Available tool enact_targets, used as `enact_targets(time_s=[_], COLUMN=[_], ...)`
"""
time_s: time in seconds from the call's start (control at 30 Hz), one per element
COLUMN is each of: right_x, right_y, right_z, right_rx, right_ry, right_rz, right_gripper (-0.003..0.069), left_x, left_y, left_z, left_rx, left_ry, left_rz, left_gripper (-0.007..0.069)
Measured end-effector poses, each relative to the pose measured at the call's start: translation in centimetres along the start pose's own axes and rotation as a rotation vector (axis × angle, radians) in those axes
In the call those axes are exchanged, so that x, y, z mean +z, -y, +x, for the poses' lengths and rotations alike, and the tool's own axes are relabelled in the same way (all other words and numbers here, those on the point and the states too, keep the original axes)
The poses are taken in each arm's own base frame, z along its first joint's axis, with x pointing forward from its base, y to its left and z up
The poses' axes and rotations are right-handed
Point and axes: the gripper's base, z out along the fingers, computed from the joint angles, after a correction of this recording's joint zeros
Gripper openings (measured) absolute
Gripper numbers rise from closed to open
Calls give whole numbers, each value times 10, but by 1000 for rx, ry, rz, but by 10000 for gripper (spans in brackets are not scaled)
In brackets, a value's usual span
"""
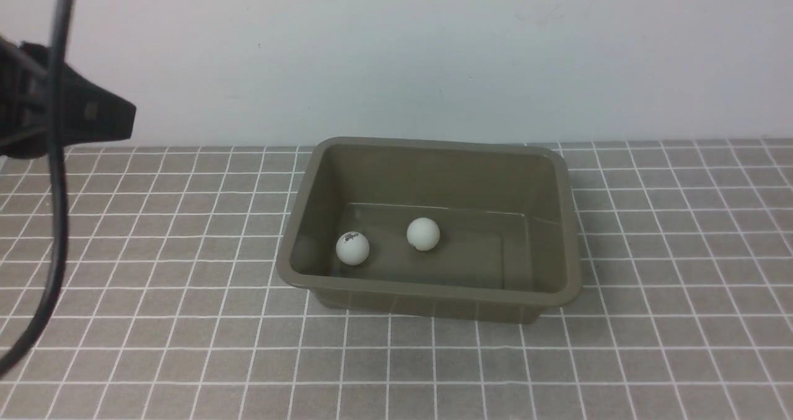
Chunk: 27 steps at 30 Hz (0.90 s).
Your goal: Put the table tennis balls into the box on the grey coffee tablecloth.
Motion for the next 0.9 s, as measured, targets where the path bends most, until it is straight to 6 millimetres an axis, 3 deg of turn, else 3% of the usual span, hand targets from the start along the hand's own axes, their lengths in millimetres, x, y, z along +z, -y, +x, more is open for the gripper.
enact_targets(time_s=[0.07, 0.2, 0.33, 0.43, 0.6, 0.9], right_x=[-10, -8, -8, -7, -7, -7], right_y=[7, 11, 12, 13, 13, 13], right_z=[27, 42, 43, 43, 43, 44], right_rx=[-9, -28, -67, -98, -105, -107], right_ry=[48, 36, 36, 38, 38, 37], right_rz=[1, 16, 28, 37, 39, 40], right_gripper=[-12, -10, -10, -10, -10, -10], left_x=[-13, -33, -54, -75, -86, -92], left_y=[6, 18, 30, 42, 50, 60], left_z=[11, 34, 62, 103, 147, 184], left_rx=[10, -12, 1, 43, 88, 129], left_ry=[63, 149, 242, 372, 468, 491], left_rz=[-20, -34, -61, -102, -135, -125], left_gripper=[-5, -5, -5, -5, -5, -5])
